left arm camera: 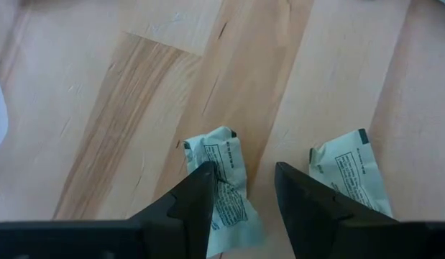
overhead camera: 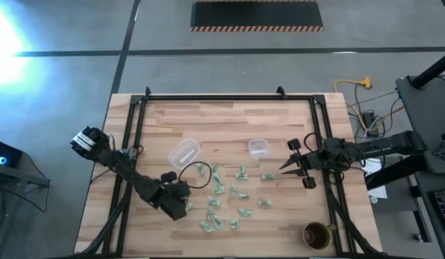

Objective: Pick and place Stevia / Truvia into bins
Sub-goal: Put the light green stevia packet into the left transparent container

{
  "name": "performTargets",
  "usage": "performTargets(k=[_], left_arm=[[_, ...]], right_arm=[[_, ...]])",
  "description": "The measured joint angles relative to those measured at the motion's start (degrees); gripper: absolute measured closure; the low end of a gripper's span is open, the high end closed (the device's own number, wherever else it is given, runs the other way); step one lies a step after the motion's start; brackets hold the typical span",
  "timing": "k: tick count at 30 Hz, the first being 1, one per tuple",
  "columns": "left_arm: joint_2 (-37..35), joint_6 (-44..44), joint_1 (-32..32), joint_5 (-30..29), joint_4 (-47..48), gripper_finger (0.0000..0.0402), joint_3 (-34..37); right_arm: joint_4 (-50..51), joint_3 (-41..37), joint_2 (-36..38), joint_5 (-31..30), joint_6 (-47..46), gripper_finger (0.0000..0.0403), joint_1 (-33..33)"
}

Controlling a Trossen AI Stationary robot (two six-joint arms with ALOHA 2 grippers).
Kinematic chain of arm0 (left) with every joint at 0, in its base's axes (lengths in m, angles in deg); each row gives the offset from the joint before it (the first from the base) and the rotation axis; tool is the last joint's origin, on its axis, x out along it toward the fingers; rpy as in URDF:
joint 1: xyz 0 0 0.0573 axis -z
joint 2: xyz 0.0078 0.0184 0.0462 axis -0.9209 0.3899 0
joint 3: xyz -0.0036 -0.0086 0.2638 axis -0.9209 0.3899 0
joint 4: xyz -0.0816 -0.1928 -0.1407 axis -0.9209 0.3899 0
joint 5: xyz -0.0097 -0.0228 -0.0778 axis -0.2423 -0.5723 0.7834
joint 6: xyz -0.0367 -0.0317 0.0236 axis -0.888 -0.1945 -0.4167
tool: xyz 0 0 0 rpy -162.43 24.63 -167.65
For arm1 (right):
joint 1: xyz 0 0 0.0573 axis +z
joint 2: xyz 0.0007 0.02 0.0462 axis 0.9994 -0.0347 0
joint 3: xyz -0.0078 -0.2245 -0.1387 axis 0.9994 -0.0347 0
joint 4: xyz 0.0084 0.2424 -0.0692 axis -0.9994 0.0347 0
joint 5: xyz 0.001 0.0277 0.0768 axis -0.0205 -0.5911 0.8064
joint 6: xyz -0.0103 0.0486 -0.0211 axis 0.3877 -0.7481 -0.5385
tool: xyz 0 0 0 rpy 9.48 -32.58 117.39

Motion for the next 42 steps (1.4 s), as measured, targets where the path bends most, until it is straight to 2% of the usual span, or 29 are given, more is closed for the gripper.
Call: performTargets(k=[3, 8, 10, 16, 23, 29, 38, 42], left_arm=[[0.0, 0.6, 0.0, 0.0, -0.1, 0.0303, 0.0], [0.0, 3.3, 0.0, -0.2, 0.0, 0.0379, 0.0], [0.0, 4.4, 0.0, -0.3, 0.1, 0.0394, 0.0], [0.1, 7.0, 0.0, -0.6, 0.3, 0.0398, -0.6], [0.2, 12.8, 0.0, -4.8, 0.1, 0.0401, -2.6], [0.2, 19.5, 0.0, -11.3, -0.2, 0.0401, -4.9], [0.2, 32.1, -0.9, -25.6, -0.2, 0.0401, -8.6], [0.1, 37.2, -2.1, -28.2, -0.3, 0.0401, -9.6]], right_arm=[[0.0, 0.0, 0.0, 0.0, 0.0, 0.0335, 0.0], [0.0, 0.0, 0.0, 0.0, 0.0, 0.0335, 0.0], [0.0, 0.0, 0.0, 0.0, 0.0, 0.0335, 0.0], [0.0, 0.0, 0.0, 0.0, 0.0, 0.0335, 0.0], [0.0, 0.0, 0.0, 0.0, 0.0, 0.0335, 0.0], [0.0, 0.0, 0.0, 0.0, 0.0, 0.0335, 0.0], [0.0, 0.0, 0.0, 0.0, 0.1, 0.0335, 0.0], [0.0, 0.0, 0.0, 0.0, 0.2, 0.0335, 0.0]])
